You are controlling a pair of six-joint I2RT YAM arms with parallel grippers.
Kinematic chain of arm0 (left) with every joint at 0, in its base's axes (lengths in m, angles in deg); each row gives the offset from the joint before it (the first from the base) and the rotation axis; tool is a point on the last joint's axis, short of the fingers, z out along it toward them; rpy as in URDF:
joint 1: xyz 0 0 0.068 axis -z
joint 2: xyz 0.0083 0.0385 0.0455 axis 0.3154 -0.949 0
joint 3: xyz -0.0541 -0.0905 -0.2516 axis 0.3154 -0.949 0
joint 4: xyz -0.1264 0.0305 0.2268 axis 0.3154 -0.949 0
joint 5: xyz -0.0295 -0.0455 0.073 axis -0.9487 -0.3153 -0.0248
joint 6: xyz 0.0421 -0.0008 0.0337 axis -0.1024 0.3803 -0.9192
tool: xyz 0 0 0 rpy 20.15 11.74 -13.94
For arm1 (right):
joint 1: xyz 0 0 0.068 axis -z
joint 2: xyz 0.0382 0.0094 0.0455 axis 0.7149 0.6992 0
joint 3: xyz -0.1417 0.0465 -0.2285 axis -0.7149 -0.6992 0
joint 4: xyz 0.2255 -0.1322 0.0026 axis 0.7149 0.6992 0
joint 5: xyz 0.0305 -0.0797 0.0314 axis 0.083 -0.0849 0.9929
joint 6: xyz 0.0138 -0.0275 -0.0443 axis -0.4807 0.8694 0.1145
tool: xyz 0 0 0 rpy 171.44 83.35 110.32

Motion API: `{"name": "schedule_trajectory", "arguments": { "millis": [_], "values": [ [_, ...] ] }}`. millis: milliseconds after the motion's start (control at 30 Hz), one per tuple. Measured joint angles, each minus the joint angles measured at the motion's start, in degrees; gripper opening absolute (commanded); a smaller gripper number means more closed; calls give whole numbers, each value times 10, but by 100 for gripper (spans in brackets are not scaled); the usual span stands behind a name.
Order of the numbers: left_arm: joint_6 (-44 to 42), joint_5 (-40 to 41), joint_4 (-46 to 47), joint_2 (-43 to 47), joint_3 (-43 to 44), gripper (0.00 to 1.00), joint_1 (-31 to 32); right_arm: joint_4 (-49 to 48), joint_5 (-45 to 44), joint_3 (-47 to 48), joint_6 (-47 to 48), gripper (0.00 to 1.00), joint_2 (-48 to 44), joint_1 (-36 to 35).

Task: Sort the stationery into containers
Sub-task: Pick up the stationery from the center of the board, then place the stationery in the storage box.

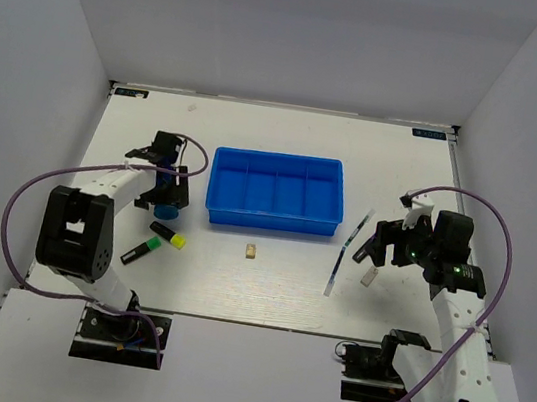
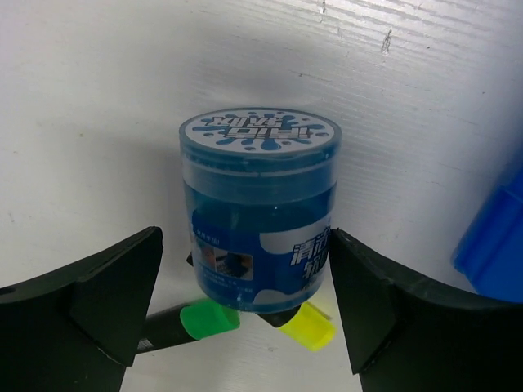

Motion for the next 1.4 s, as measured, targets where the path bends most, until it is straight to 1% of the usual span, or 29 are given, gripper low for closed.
{"name": "schedule_trajectory", "arguments": {
  "millis": [133,167,267,300,367,400,467,500,533,567,600,633,800,900,1000,1100,1233,1300,1367,1400],
  "values": [
    [7,-9,4,-20,1,80,-1,0,-4,0,-1,89,0,-2],
    [10,-9,4,-26,2,71,-2,0,-5,0,-2,89,0,-2],
    [13,-10,4,-38,10,55,-2,0,-6,0,-2,89,0,-3],
    [14,-10,4,-40,13,39,-2,0,-7,0,-2,89,0,-3],
    [16,-11,5,-40,14,25,-2,0,-8,0,-3,88,0,-3],
    [16,-12,4,-40,14,13,-2,0,-8,0,-3,85,0,-3],
    [16,-12,3,-40,15,6,-4,0,-7,0,-3,77,0,-3],
    [16,-13,2,-40,15,0,-4,0,-7,0,-3,59,0,-3],
    [16,-14,0,-38,16,0,-5,0,-7,0,-2,50,0,-3],
    [16,-17,-4,-36,17,0,-5,0,-6,0,-3,43,0,-3],
    [16,-19,-6,-30,19,0,-5,0,-4,0,-2,39,0,-3],
    [16,-21,-10,-21,21,0,-4,0,-2,0,-3,37,0,-3],
    [16,-23,-31,50,75,0,16,0,0,0,-6,37,0,-3],
    [21,-39,-26,88,122,0,49,0,1,0,-6,37,0,-3],
    [31,-64,-13,93,158,0,90,0,1,0,-7,37,0,-3],
    [46,-82,0,70,180,0,131,0,0,0,-9,37,0,-3],
    [59,-87,-1,4,207,6,171,-5,-2,0,-11,38,0,-3],
    [63,-83,-3,-24,213,13,178,-5,-3,0,-13,39,0,-3],
    [66,-79,-8,-50,214,20,180,-5,-3,0,-14,43,0,-3],
    [66,-74,-12,-60,214,24,181,-5,-3,0,-15,43,0,-3]
  ]
}}
